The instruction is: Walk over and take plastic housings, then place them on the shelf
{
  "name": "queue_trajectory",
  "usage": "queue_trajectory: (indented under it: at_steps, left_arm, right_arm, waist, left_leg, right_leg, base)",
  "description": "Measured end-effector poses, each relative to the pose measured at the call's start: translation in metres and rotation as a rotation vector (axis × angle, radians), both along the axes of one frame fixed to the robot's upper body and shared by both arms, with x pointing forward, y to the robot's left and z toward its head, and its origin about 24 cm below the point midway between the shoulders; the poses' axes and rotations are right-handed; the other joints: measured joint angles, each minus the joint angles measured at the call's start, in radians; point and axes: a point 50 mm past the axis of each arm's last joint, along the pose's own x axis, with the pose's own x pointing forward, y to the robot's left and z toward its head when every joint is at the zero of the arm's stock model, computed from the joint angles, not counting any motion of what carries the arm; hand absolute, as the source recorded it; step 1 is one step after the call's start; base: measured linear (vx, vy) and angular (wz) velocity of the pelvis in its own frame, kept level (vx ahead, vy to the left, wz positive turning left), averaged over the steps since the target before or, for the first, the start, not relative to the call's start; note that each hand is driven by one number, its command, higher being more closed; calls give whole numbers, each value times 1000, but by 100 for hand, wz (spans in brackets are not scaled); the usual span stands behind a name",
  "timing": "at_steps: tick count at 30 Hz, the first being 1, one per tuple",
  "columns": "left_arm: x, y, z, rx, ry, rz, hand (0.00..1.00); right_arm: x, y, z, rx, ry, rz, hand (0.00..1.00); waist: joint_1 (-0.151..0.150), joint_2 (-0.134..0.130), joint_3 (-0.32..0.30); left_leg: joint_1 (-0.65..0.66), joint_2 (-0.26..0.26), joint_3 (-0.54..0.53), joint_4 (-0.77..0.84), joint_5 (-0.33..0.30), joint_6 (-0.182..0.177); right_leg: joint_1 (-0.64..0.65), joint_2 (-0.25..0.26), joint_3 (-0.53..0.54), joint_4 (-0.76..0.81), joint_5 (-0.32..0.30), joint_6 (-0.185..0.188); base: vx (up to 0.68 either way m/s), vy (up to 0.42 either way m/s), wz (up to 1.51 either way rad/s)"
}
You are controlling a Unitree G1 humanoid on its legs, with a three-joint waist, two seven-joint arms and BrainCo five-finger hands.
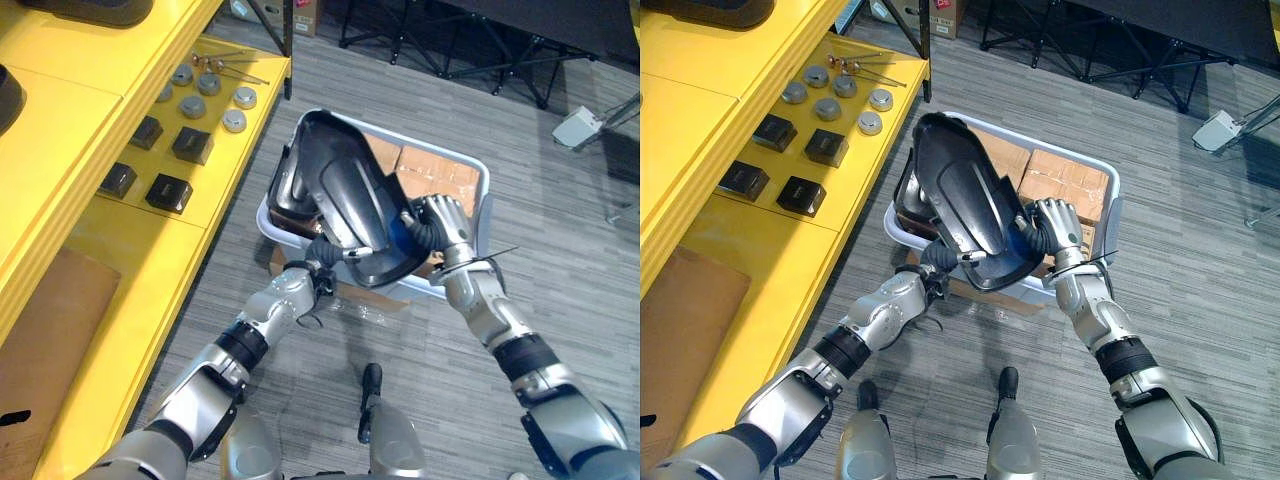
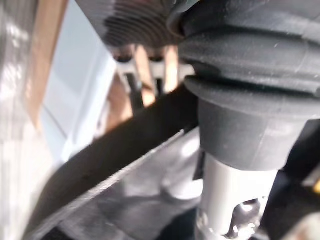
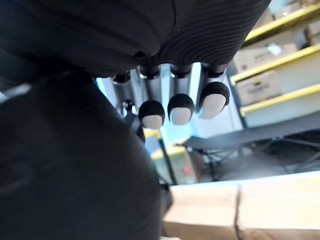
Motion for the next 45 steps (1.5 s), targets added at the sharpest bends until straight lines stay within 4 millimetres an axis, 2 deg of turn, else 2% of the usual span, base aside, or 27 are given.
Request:
queue_trajectory:
  at_steps: [6,11,13,17,19,23,28,29,38,42,45]
  left_arm:
    - [0,0,1,-41,-6,-9,100]
    - [-2,1,-2,-190,44,20,100]
    - [-5,1,-4,-272,59,48,100]
    - [-6,0,-3,-325,25,102,100]
    - [-11,-1,-8,-367,22,144,100]
    - [-21,-6,-19,-422,29,211,100]
    - [-22,-7,-16,-448,-2,234,100]
    - [-22,-7,-16,-448,-4,235,100]
    - [-20,-1,-13,-363,-57,294,100]
    - [-32,7,-15,-326,-108,346,100]
    - [-31,16,-7,-220,-209,432,100]
  right_arm:
    - [-4,5,6,25,-55,23,100]
    - [-9,10,10,76,-85,41,100]
    - [-14,16,3,149,-78,49,100]
    - [-22,25,-10,296,-70,24,100]
    - [-27,29,-19,342,-51,17,100]
    - [-37,32,-36,387,4,-1,100]
    - [-40,33,-41,428,7,-16,100]
    - [-41,33,-41,431,4,-18,0]
    - [-50,43,-54,513,39,-6,0]
    - [-66,49,-69,613,50,-16,0]
    - [-75,51,-64,706,10,-3,0]
  waist:
    - [-1,0,0]
    - [-2,0,0]
    - [-3,0,0]
    - [-3,4,-2]
    - [-3,10,-16]
    - [-8,41,-47]
    - [-7,44,-49]
    - [-7,44,-49]
    - [-4,42,-51]
    - [-2,41,-115]
    - [0,36,-134]
  left_leg:
    - [1,0,0,0,0,0]
    - [2,-2,1,-1,0,0]
    - [4,-3,3,-2,0,0]
    - [14,-5,11,-5,0,0]
    - [28,-6,26,-17,0,0]
    - [59,-10,44,-43,0,0]
    - [91,-14,50,-61,0,0]
    - [95,-17,50,-65,1,1]
    - [131,-28,56,-91,2,3]
    - [147,-28,58,-110,2,3]
    - [166,-28,58,-115,2,3]
  right_leg:
    - [0,0,1,0,0,0]
    - [0,-2,1,0,0,1]
    - [0,-3,3,0,-1,2]
    - [2,-5,11,0,-3,3]
    - [2,-6,22,0,-5,7]
    - [7,-9,32,1,-14,10]
    - [26,-13,32,5,-24,11]
    - [30,-16,32,5,-27,13]
    - [55,-25,28,5,-36,20]
    - [68,-25,23,-3,-43,24]
    - [91,-25,21,-11,-43,25]
  base:
    - [0,0,0]
    - [0,0,0]
    - [0,0,0]
    - [-1,6,-3]
    - [13,27,-15]
    - [28,26,-9]
    - [4,4,-1]
    - [0,0,0]
    - [20,17,0]
    - [32,10,2]
    - [0,0,0]
